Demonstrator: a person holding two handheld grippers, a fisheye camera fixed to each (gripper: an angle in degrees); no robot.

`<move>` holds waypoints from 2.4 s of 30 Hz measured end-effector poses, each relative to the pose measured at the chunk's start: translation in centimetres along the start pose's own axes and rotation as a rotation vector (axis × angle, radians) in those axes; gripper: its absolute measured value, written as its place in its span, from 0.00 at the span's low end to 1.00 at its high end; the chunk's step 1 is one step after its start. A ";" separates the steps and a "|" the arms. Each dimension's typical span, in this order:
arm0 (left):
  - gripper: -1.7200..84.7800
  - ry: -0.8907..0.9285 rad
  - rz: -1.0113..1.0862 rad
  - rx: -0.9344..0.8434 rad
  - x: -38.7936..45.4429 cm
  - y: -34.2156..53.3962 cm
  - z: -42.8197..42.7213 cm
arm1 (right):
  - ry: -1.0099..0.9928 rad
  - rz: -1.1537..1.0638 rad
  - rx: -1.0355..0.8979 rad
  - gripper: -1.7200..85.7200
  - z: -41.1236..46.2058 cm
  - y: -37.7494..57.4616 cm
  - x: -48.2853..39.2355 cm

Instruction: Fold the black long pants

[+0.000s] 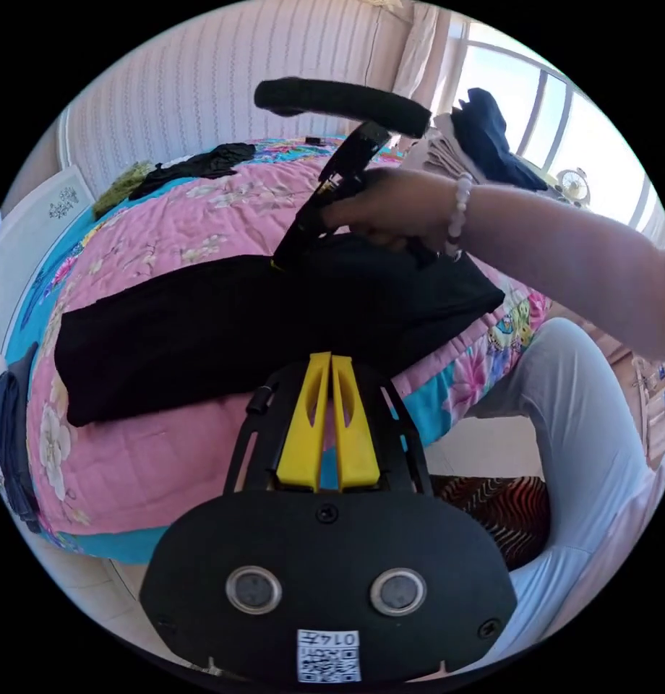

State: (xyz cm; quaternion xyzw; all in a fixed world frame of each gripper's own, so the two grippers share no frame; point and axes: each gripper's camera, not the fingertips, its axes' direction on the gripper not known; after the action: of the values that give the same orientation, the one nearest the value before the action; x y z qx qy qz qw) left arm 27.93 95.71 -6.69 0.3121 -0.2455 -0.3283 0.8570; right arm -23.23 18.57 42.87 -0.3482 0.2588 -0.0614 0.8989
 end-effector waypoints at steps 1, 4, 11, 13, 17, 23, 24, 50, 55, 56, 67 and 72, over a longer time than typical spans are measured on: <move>0.01 0.010 -0.015 0.005 0.1 0.0 -0.1 | -0.028 0.016 0.004 0.01 0.7 0.0 0.7; 0.02 0.029 -0.014 0.039 1.6 -0.1 -1.6 | -0.104 0.048 0.047 0.01 -0.8 1.6 2.6; 0.13 0.143 0.220 0.178 9.8 -1.3 -2.8 | -0.194 0.365 0.378 0.04 -6.7 17.3 10.5; 0.15 0.194 0.264 0.167 12.1 -2.1 -1.6 | -0.186 0.452 0.392 0.06 -7.0 21.1 12.3; 0.17 0.225 0.341 0.175 17.5 -4.5 1.1 | -0.210 0.581 0.369 0.11 -6.1 26.8 15.2; 0.12 0.086 0.422 0.035 21.2 -6.7 6.5 | -0.346 0.629 0.372 0.12 -2.8 27.8 17.9; 0.10 0.091 0.408 0.015 21.2 -7.0 6.4 | -0.383 0.623 0.384 0.12 -2.5 27.6 18.1; 0.07 0.289 0.004 0.438 6.1 -4.1 -8.7 | -0.712 0.444 0.713 0.05 -8.9 26.5 13.5; 0.07 -0.039 -0.208 0.307 -3.3 -0.4 -10.1 | -0.734 0.308 0.616 0.08 -5.4 14.9 7.8; 0.06 -0.079 -0.250 0.272 -5.1 0.6 -9.9 | -0.734 0.310 0.577 0.08 -4.6 13.3 7.1; 0.09 -0.043 -0.282 0.191 -9.8 0.2 -6.9 | -0.383 0.261 0.355 0.08 -3.3 18.7 3.6; 0.09 -0.069 -0.212 0.045 -10.2 -1.2 -2.9 | -0.274 0.257 0.270 0.09 -0.9 20.3 0.3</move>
State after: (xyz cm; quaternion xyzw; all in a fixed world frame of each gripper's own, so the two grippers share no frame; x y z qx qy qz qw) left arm 22.50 103.38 -11.66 0.3439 -0.2481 -0.4220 0.8013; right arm -24.82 33.20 28.85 -0.1941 0.1660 0.0673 0.9645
